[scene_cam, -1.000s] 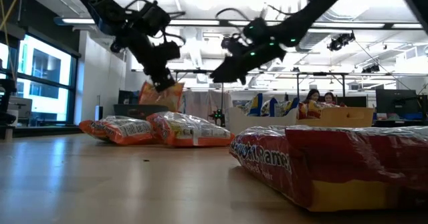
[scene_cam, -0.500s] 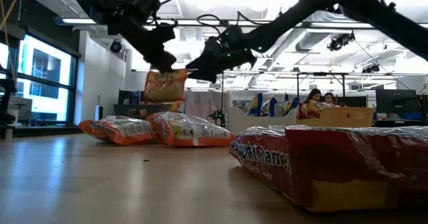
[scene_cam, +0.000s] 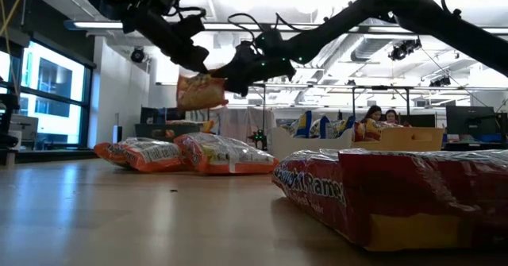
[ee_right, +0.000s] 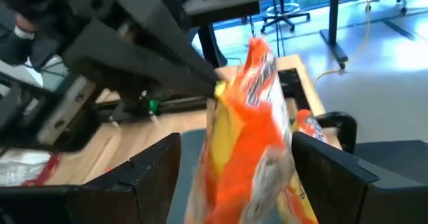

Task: Sort Maruchan noodles
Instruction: Adjust the orange noodle pack in the green bin

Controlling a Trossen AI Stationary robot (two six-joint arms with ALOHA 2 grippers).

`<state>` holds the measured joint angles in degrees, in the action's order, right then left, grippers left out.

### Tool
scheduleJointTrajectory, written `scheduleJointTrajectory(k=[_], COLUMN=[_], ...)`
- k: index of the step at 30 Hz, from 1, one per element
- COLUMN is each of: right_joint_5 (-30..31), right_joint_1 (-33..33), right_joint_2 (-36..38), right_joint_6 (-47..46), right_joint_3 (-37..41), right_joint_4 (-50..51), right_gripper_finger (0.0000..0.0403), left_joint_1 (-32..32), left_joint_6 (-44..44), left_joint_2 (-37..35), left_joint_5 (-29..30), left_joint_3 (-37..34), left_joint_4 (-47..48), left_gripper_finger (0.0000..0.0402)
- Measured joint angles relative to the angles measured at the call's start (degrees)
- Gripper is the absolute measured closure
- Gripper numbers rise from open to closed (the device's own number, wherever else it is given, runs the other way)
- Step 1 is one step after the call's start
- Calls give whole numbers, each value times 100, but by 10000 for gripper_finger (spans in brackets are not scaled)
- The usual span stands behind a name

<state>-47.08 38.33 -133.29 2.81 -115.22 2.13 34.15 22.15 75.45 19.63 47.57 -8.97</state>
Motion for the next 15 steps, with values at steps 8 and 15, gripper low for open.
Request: scheduleJointTrajectory(k=[8,15], right_joint_5=[-4,8], right_joint_1=[-170,-242], right_joint_2=[2,2], right_joint_6=[108,117], right_joint_3=[0,0], right_joint_4=[-19,-59], right_gripper_finger=[171,320], left_joint_1=[0,-2], left_joint_6=[-418,-780], left_joint_2=[-7,-111], left_joint_5=[-159,-246], left_joint_3=[0,0], left_joint_4=[6,7], left_gripper_finger=[401,401])
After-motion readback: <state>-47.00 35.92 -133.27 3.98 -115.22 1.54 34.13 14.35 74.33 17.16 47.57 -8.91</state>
